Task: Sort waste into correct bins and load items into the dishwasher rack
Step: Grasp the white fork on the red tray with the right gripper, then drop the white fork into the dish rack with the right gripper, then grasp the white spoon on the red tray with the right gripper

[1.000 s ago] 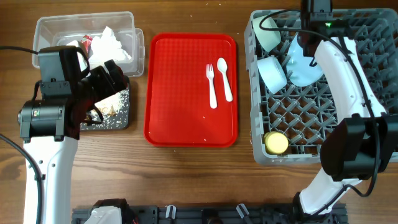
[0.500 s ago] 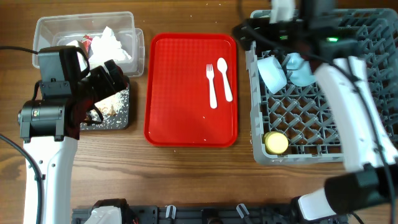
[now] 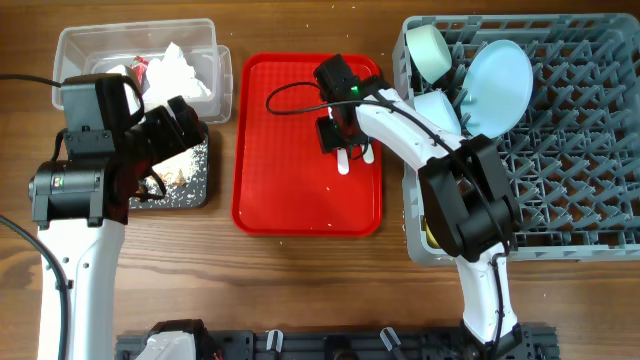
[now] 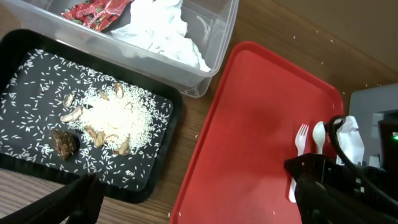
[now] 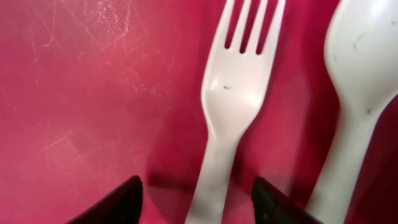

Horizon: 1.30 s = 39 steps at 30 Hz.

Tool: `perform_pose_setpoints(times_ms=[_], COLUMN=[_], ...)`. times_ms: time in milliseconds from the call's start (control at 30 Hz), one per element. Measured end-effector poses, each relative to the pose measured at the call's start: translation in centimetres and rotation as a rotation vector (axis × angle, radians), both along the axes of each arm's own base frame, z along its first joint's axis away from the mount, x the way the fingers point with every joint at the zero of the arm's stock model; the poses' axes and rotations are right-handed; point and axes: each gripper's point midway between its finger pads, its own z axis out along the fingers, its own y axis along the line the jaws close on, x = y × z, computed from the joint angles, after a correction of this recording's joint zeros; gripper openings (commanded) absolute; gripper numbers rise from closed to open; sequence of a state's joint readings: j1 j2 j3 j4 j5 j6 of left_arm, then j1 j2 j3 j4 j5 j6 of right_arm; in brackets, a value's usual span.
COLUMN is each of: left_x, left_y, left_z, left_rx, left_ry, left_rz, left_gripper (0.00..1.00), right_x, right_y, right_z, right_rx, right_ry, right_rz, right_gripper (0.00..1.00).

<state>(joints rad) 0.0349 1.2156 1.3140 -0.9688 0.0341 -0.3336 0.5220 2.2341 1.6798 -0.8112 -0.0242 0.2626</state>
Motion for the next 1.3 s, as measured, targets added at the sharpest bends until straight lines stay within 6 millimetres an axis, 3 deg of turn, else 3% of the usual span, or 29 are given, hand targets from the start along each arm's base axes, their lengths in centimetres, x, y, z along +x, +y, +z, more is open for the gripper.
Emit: perform_pose_setpoints(times_ms=[33,233,300,333,367,400,433,467,500,533,567,600,667,733,767,800,833,867,933,1033,1133,1200,1233,1300], left_x=[0.0,0.0,0.0,0.0,0.0,0.0,0.0,0.0,0.0,0.0,0.0,0.0,0.0,0.0,0.0,0.0,0.0,0.0,0.0,0.1,0.1,0.1,0.1,0.1], left_y=[0.0,0.0,0.0,0.0,0.0,0.0,0.0,0.0,0.0,0.0,0.0,0.0,0.0,0.0,0.0,0.0,0.0,0.0,0.0,0.0,0.0,0.0,0.0,0.0], left_z=[0.0,0.0,0.0,0.0,0.0,0.0,0.0,0.0,0.0,0.0,0.0,0.0,0.0,0.0,0.0,0.0,0.0,0.0,0.0,0.0,0.0,0.0,0.0,0.0], left_rx=[0.000,0.000,0.000,0.000,0.000,0.000,0.000,0.000,0.000,0.000,0.000,0.000,0.000,0.000,0.000,0.000,0.000,0.000,0.000,0.000,0.000,0.000,0.000,0.000], left_ry=[0.000,0.000,0.000,0.000,0.000,0.000,0.000,0.001,-0.001,0.000,0.000,0.000,-0.001,0.000,0.000,-0.001,-0.002,-0.002,-0.002,-0.003,-0.003,-0.003,-0.003,-0.003], left_rz=[0.000,0.000,0.000,0.000,0.000,0.000,0.000,0.000,0.000,0.000,0.000,0.000,0.000,0.000,0.000,0.000,0.000,0.000,0.000,0.000,0.000,0.000,0.000,0.000], left_gripper=[1.00,1.00,1.00,1.00,1.00,1.00,1.00,1.00,1.00,1.00,1.00,1.00,1.00,1.00,1.00,1.00,1.00,1.00,1.00,1.00,1.00,1.00,1.00,1.00], right_x=[-0.1,-0.8,-1.4,-1.2,-0.7,-0.4,-0.7,-1.2,-2.4,-4.0,-4.8,-6.2,-7.7,-8.7,-9.3,-9.2,-9.9,-10.4,-11.0,-9.9,-7.7,-5.9,-4.1,-3.8], right_y=[-0.1,-0.4,-0.7,-0.7,-0.4,-0.4,-1.1,-2.3,-4.3,-7.7,-9.6,-13.7,-20.7,-25.5,-26.6,-27.2,-27.4,-27.4,-27.1,-25.9,-22.4,-18.3,-13.1,-7.4], right_z=[0.0,0.3,1.7,4.1,7.7,12.0,17.8,22.3,26.0,29.2,30.2,31.2,30.2,25.9,23.9,21.4,19.2,17.3,15.7,15.6,16.7,19.9,23.4,25.9], right_rx=[-0.004,-0.019,-0.025,-0.013,0.022,0.064,0.114,0.142,0.143,0.119,0.098,0.037,-0.074,-0.135,-0.160,-0.159,-0.164,-0.165,-0.161,-0.084,0.085,0.168,0.219,0.248], right_ry=[0.004,0.036,0.048,0.019,-0.044,-0.129,-0.237,-0.324,-0.389,-0.440,-0.451,-0.456,-0.401,-0.281,-0.221,-0.181,-0.128,-0.090,-0.046,-0.055,-0.072,-0.167,-0.312,-0.438], right_rz=[-0.005,-0.005,0.003,0.009,0.015,0.016,0.008,-0.010,-0.044,-0.122,-0.176,-0.302,-0.579,-0.815,-0.880,-0.940,-0.963,-0.981,-0.988,-0.945,-0.747,-0.552,-0.360,-0.179], right_gripper=[0.04,0.04,0.04,0.04,0.04,0.04,0.04,0.04,0.04,0.04,0.04,0.04,0.04,0.04,0.05,0.15,0.35,0.45,0.46,0.46,0.46,0.52,0.54,0.58])
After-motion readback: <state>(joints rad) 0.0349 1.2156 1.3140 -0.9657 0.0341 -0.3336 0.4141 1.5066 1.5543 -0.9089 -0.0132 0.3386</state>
